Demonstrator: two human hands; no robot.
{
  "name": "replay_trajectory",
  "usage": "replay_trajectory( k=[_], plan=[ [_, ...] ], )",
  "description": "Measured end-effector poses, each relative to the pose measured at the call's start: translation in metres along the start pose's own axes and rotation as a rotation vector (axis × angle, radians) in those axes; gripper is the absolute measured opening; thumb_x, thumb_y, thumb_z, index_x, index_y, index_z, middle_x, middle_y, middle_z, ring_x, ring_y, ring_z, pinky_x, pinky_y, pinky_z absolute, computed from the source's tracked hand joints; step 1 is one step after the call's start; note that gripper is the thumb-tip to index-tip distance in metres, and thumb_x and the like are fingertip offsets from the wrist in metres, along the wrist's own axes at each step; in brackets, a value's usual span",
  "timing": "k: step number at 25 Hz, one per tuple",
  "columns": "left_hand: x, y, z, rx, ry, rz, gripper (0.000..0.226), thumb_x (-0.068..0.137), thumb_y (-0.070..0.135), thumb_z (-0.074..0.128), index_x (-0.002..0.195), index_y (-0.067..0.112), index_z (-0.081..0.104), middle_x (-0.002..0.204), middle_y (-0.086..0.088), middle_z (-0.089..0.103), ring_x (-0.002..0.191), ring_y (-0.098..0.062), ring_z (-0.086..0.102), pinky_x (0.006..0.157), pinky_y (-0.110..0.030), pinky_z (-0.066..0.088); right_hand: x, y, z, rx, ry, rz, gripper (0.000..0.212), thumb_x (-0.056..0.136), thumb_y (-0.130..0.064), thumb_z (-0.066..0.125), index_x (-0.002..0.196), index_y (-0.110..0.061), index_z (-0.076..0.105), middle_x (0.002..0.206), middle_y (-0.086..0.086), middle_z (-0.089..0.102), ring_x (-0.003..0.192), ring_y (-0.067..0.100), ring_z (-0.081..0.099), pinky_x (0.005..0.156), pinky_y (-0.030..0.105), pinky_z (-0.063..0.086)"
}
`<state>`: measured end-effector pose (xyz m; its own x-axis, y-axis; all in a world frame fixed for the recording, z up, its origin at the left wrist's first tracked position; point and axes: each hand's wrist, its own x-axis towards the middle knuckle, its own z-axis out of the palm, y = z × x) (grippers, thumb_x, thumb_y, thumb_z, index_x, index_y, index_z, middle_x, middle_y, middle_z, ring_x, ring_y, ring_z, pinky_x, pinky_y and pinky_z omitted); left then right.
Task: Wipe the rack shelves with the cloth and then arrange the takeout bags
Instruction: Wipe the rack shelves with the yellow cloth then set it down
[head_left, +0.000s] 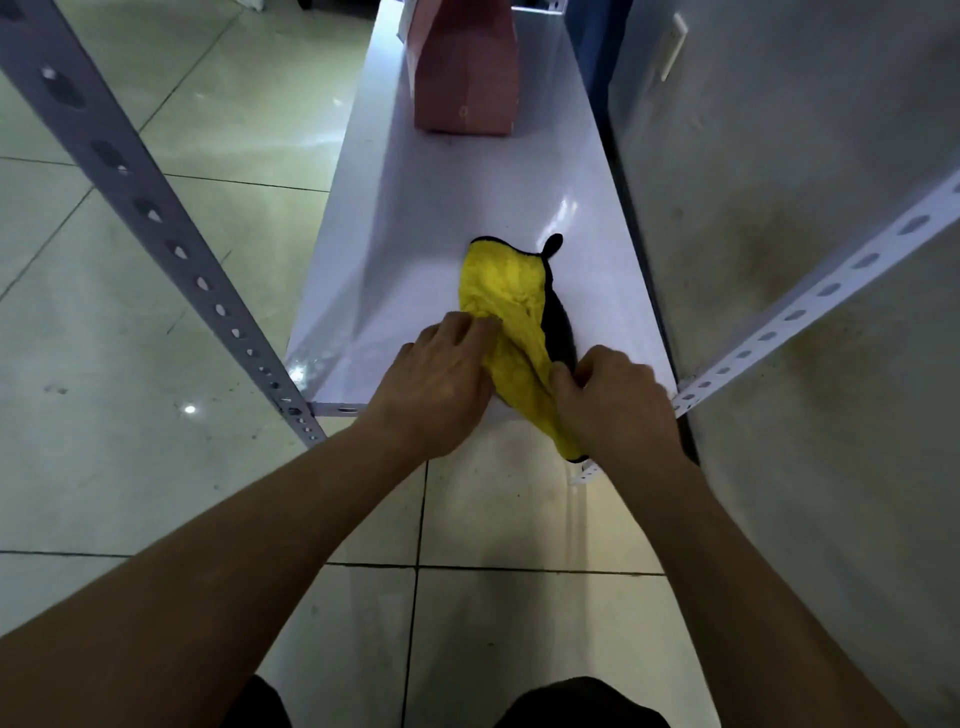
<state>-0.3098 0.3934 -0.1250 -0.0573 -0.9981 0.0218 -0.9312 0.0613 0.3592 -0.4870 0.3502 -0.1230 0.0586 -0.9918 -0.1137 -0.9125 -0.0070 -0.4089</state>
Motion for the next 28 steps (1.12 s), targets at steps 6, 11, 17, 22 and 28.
replay_trajectory(
  k=[6, 11, 17, 22, 28],
  plan=[
    [0.013, -0.004, 0.003, 0.039, 0.007, -0.041, 0.060, 0.095, 0.023, 0.051, 0.153, 0.017, 0.034, 0.138, -0.017, 0.045, 0.110, -0.039, 0.052, 0.089, -0.047, 0.046, 0.005, -0.020, -0.004, -0.001, -0.146, -0.052, 0.023, 0.095, -0.023, 0.060, 0.112, -0.008, 0.063, 0.108, 0.008, 0.065, 0.101, 0.025, 0.062, 0.075, 0.027, 0.042],
    [0.010, -0.004, 0.006, 0.129, 0.019, -0.066, 0.062, 0.095, 0.027, 0.052, 0.153, 0.022, 0.032, 0.140, -0.011, 0.044, 0.117, -0.034, 0.050, 0.091, -0.043, 0.043, 0.020, -0.026, -0.005, -0.133, -0.151, 0.015, 0.030, 0.098, -0.016, 0.056, 0.124, -0.002, 0.052, 0.126, 0.017, 0.059, 0.115, 0.032, 0.059, 0.088, 0.036, 0.046],
    [0.007, -0.010, 0.004, 0.083, 0.024, -0.054, 0.061, 0.095, 0.026, 0.051, 0.153, 0.023, 0.031, 0.142, -0.008, 0.043, 0.119, -0.032, 0.048, 0.095, -0.040, 0.043, 0.028, -0.024, -0.002, -0.051, -0.040, -0.159, 0.026, 0.100, -0.009, 0.047, 0.123, -0.007, 0.058, 0.116, 0.015, 0.059, 0.106, 0.030, 0.059, 0.077, 0.029, 0.041],
    [0.003, -0.013, 0.000, 0.008, 0.019, -0.084, 0.061, 0.093, 0.023, 0.052, 0.151, 0.024, 0.034, 0.142, -0.009, 0.043, 0.120, -0.035, 0.048, 0.095, -0.040, 0.042, 0.045, -0.025, -0.012, 0.635, 0.023, -0.087, 0.024, 0.096, -0.016, 0.053, 0.078, -0.026, 0.065, 0.077, -0.008, 0.062, 0.077, 0.016, 0.054, 0.073, 0.031, 0.040],
    [0.007, -0.007, -0.002, -0.050, 0.009, -0.033, 0.048, 0.095, 0.019, 0.047, 0.143, 0.019, 0.045, 0.116, -0.011, 0.066, 0.112, -0.037, 0.053, 0.092, -0.040, 0.042, 0.068, -0.050, 0.007, 0.567, 0.030, 0.154, 0.059, 0.081, -0.039, 0.077, 0.128, -0.015, 0.050, 0.108, 0.000, 0.058, 0.097, 0.019, 0.058, 0.073, 0.026, 0.044]
  ],
)
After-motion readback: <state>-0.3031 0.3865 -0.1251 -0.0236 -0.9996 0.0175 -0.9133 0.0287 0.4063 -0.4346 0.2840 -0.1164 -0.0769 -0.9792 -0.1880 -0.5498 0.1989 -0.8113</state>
